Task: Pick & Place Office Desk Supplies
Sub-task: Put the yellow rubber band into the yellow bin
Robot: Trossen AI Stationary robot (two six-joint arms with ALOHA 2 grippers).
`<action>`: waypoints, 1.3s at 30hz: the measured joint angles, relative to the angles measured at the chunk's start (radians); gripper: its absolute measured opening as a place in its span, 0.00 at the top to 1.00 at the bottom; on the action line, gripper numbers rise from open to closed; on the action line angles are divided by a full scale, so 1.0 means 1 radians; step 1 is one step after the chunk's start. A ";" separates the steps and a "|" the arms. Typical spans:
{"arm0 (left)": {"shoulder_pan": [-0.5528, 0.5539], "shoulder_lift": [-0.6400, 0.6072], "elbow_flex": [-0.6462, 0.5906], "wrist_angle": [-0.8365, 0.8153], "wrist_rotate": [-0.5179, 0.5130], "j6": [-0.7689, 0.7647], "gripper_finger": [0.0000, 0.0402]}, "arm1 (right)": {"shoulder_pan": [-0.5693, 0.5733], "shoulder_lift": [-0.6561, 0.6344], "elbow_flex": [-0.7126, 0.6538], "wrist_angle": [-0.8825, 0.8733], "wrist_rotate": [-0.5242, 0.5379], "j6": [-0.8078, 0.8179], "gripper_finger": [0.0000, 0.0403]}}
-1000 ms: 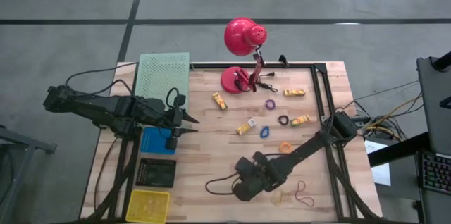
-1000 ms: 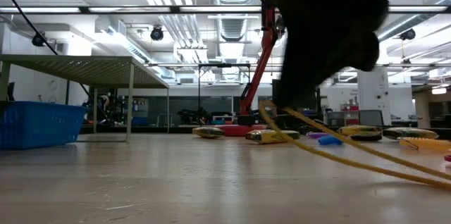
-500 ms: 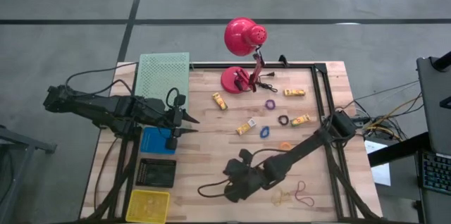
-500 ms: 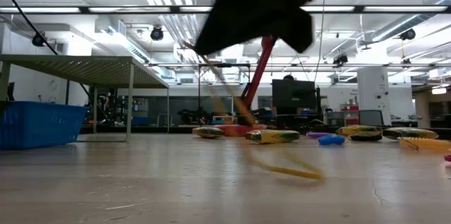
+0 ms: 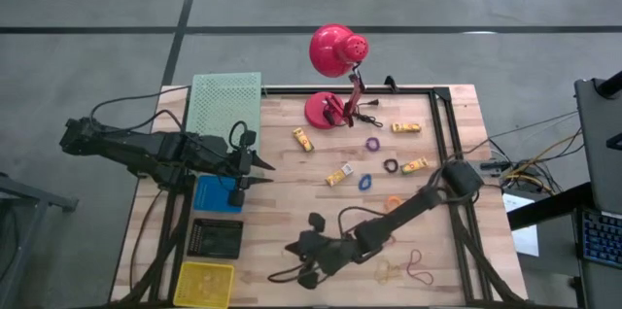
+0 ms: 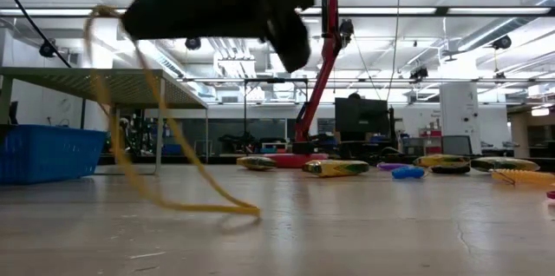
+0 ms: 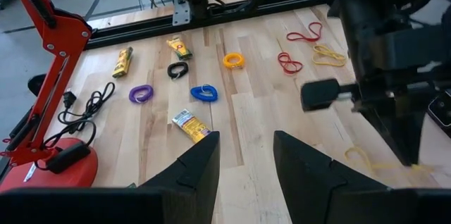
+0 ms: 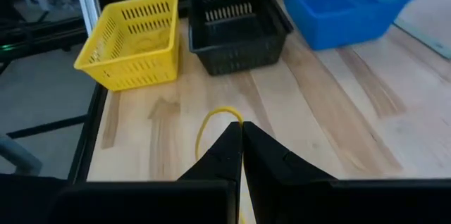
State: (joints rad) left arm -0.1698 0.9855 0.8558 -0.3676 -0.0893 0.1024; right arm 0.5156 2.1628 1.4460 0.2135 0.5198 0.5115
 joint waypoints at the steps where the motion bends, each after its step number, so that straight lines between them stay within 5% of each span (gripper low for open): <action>1: 0.000 0.000 0.000 0.000 0.000 0.000 0.66 | 0.000 0.010 0.000 0.026 0.001 -0.019 0.98; 19: 0.000 0.000 0.000 -0.005 0.000 0.000 0.66 | -0.029 0.265 0.098 0.492 -0.050 -0.345 0.98; 27: 0.000 0.000 0.000 -0.006 0.000 0.000 0.66 | -0.031 0.309 0.193 0.495 -0.050 -0.471 0.98; 39: 0.000 0.000 0.000 -0.006 0.000 0.000 0.66 | -0.048 0.309 0.175 0.395 -0.086 -0.296 0.98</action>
State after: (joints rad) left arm -0.1699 0.9855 0.8562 -0.3737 -0.0891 0.1021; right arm 0.4671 2.4722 1.6213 0.6086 0.4334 0.2155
